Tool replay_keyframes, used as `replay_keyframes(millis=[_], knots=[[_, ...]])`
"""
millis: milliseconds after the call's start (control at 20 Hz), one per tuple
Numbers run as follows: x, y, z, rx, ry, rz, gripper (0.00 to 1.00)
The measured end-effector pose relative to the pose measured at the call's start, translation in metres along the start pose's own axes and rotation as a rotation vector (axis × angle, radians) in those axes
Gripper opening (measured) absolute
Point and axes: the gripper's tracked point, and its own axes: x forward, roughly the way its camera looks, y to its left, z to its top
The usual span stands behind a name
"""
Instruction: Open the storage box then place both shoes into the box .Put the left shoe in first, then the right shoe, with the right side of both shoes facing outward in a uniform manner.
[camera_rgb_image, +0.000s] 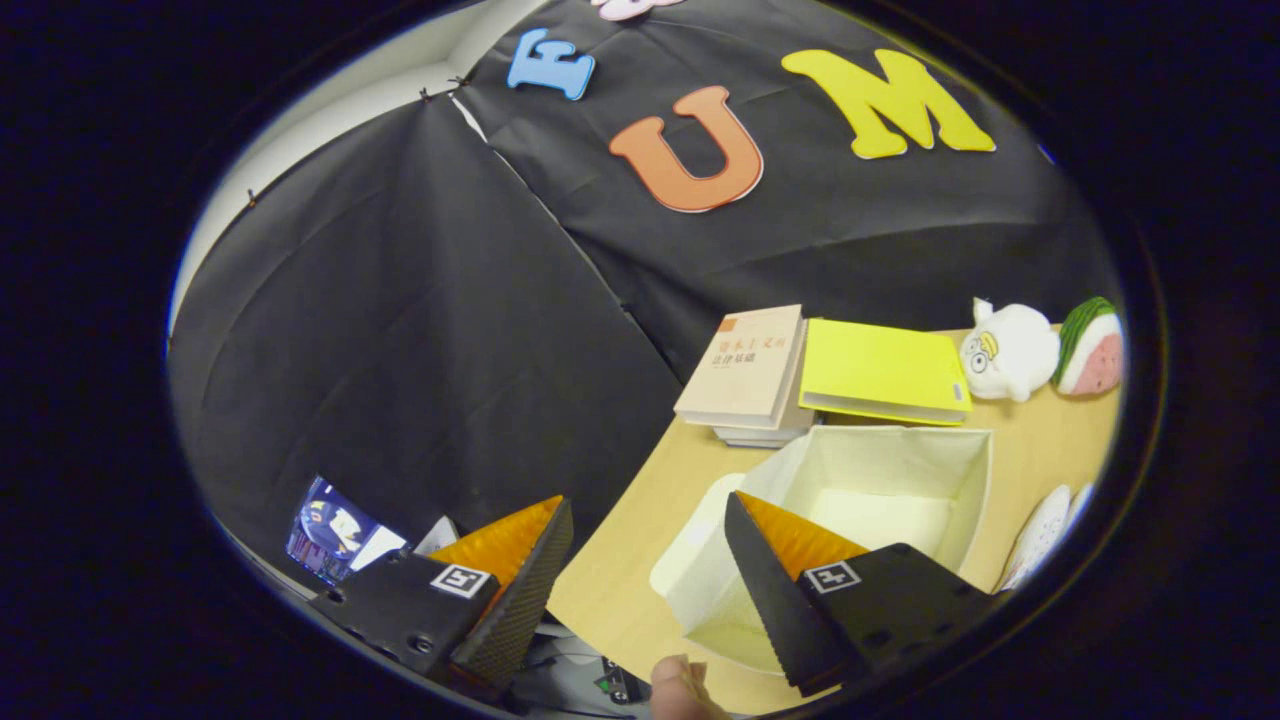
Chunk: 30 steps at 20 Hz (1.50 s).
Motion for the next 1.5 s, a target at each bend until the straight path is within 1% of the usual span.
replay_keyframes(millis=[100, 150, 300, 400, 650, 800, 900, 950, 1000, 1100, 1400, 1500], knots=[[-0.022, -0.032, -0.006, 0.013, 0.006, -0.050, 0.98], [-0.035, -0.050, -0.006, 0.016, -0.012, -0.075, 0.98], [-0.073, -0.117, -0.009, -0.001, -0.075, -0.207, 0.98], [-0.096, -0.162, -0.016, 0.001, -0.090, -0.291, 0.98], [-0.144, -0.256, -0.050, 0.061, -0.053, -0.430, 0.98], [-0.152, -0.299, -0.078, 0.112, 0.001, -0.484, 0.98], [-0.154, -0.330, -0.105, 0.140, 0.081, -0.529, 0.98], [-0.153, -0.343, -0.118, 0.155, 0.125, -0.547, 0.98], [-0.151, -0.350, -0.132, 0.169, 0.172, -0.546, 0.98], [-0.146, -0.357, -0.152, 0.187, 0.244, -0.522, 0.98], [-0.130, -0.382, -0.179, 0.226, 0.348, -0.533, 0.97], [-0.127, -0.392, -0.189, 0.228, 0.388, -0.574, 0.97]])
